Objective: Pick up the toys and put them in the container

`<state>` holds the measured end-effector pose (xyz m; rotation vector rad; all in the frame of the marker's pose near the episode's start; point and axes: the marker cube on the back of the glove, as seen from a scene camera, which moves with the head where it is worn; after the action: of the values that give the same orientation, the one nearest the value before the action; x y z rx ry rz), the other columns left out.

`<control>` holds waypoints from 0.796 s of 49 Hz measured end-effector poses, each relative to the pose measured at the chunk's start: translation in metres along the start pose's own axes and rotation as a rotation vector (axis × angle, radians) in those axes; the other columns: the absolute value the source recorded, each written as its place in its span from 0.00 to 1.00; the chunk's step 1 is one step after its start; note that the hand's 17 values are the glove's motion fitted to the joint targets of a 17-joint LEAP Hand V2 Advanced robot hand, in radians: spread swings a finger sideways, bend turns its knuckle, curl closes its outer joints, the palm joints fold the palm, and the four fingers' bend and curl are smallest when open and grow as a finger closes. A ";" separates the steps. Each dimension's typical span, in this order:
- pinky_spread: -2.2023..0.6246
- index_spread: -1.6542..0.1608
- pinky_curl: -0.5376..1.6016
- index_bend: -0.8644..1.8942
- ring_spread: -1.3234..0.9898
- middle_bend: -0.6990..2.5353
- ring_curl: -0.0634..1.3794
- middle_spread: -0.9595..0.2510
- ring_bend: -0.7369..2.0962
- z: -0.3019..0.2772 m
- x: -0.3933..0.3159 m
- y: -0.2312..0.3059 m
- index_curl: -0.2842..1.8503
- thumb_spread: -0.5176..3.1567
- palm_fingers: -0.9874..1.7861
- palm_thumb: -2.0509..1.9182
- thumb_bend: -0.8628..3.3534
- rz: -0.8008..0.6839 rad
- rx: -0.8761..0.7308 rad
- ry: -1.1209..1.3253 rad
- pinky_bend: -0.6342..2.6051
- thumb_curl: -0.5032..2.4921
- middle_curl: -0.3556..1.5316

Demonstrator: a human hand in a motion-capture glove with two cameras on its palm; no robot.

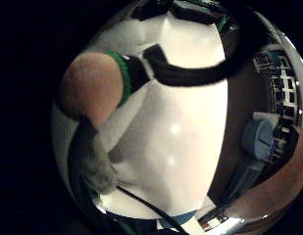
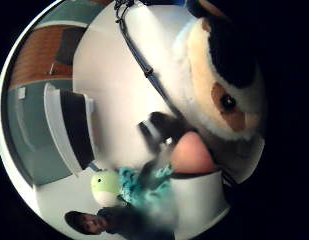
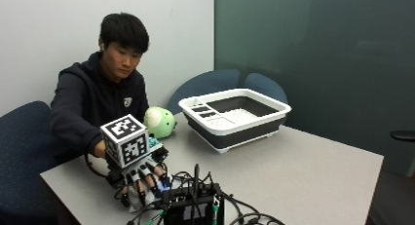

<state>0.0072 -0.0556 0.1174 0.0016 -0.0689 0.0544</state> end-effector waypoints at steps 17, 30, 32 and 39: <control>0.69 0.77 0.44 0.34 0.45 0.43 0.36 0.65 0.66 0.001 -0.012 -0.002 0.19 0.52 0.65 0.66 0.27 -0.088 0.159 0.013 0.54 0.31 0.43; 0.66 0.71 0.50 0.45 0.40 0.52 0.45 0.60 0.72 -0.121 -0.099 0.041 0.20 0.42 0.73 0.68 0.26 -0.242 0.352 0.039 0.58 0.36 0.53; 0.65 0.70 0.50 0.46 0.40 0.52 0.46 0.59 0.73 -0.142 -0.128 0.054 0.21 0.41 0.73 0.68 0.26 -0.276 0.393 0.021 0.58 0.37 0.54; 0.65 0.67 0.51 0.53 0.40 0.54 0.49 0.58 0.74 -0.201 -0.226 0.068 0.23 0.37 0.72 0.68 0.25 -0.490 0.451 -0.105 0.58 0.40 0.58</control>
<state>-0.2074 0.0010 -0.0990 0.4710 -0.1579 -0.4210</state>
